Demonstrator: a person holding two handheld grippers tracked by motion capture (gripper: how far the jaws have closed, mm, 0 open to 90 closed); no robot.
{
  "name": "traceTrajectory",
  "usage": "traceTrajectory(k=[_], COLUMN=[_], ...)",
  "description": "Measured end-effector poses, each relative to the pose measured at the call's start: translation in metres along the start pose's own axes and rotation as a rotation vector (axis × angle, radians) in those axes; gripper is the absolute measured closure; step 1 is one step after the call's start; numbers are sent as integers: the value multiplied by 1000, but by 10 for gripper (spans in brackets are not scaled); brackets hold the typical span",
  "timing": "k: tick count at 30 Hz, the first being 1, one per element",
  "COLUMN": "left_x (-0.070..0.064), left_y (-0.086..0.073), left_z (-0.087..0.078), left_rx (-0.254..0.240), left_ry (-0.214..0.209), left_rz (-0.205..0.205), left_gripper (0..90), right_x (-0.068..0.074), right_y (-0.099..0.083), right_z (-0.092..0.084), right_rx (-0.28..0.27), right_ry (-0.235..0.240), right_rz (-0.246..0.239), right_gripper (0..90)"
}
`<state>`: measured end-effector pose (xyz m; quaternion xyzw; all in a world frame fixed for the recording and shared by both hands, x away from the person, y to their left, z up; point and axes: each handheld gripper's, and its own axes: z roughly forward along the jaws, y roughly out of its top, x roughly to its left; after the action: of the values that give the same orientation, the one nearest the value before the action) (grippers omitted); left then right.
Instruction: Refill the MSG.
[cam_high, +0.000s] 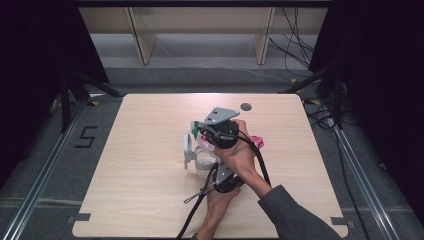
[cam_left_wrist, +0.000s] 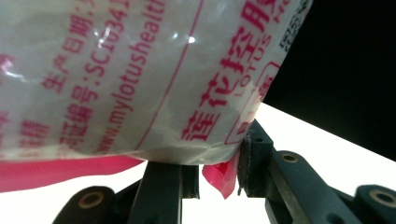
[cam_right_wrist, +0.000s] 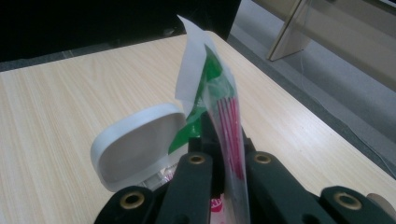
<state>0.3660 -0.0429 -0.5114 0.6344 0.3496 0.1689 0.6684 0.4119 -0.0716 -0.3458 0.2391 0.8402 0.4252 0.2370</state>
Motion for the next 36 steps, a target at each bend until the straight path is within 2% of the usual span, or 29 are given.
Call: traceTrajectory(k=[1, 3, 4, 5, 6, 7, 10, 11, 13, 14, 15, 22, 23, 32, 33, 34, 35, 36], left_x=[0, 5, -1, 2, 0, 5, 5, 4, 4, 4, 7, 7, 4, 3, 3, 7, 4, 3], left_y=[0, 0, -2, -2, -2, 0, 0, -1, -1, -1, 1, 1, 0, 2, 2, 3, 2, 2], left_z=[0, -5, 2, -1, 0, -4, -4, -4, -3, -3, -6, -6, -3, -2, -2, -5, -2, -2], left_rx=[2, 80, 17, 62, 30, 83, 80, 80, 72, 78, 127, 124, 73, 69, 69, 123, 76, 68], left_ry=[-1, -1, -22, -37, -25, 27, 25, 24, 22, 22, 16, 19, 26, 23, 25, 19, 24, 21], left_rz=[1, 73, -17, 43, 5, 75, 69, 69, 58, 65, 120, 123, 62, 62, 64, 126, 70, 59], left_gripper=[724, 725, 725, 725, 725, 726, 726, 726, 726, 725, 726, 726, 726, 726, 726, 726, 726, 726], right_x=[1, 4, 6, 8, 9, 7, 5, 6, 3, 3, 1, 1, 1, 0, 1, 0, -1, 0], right_y=[0, -1, -2, -2, -2, -1, -1, -1, -1, -2, -2, -2, -1, 0, 0, 0, 0, 0], right_z=[0, 1, 3, 5, 6, 5, 5, 4, 4, 4, 3, 3, 3, 1, 1, 1, 1, 1], right_rx=[2, 14, 30, 41, 34, 28, 16, 30, 22, 17, 16, 6, 7, 18, 8, 4, 3, 5], right_ry=[3, -1, -6, -6, -8, -10, -4, -1, 0, -6, -2, -9, -9, -4, -10, -8, -11, -10], right_rz=[11, -7, -34, -48, -51, -47, -26, -7, -19, -9, -10, -1, -1, 2, 1, -8, -7, -6], right_gripper=[900, 900, 900, 900, 900, 900, 900, 900, 900, 900, 900, 900, 900, 900, 900, 900, 900, 900])
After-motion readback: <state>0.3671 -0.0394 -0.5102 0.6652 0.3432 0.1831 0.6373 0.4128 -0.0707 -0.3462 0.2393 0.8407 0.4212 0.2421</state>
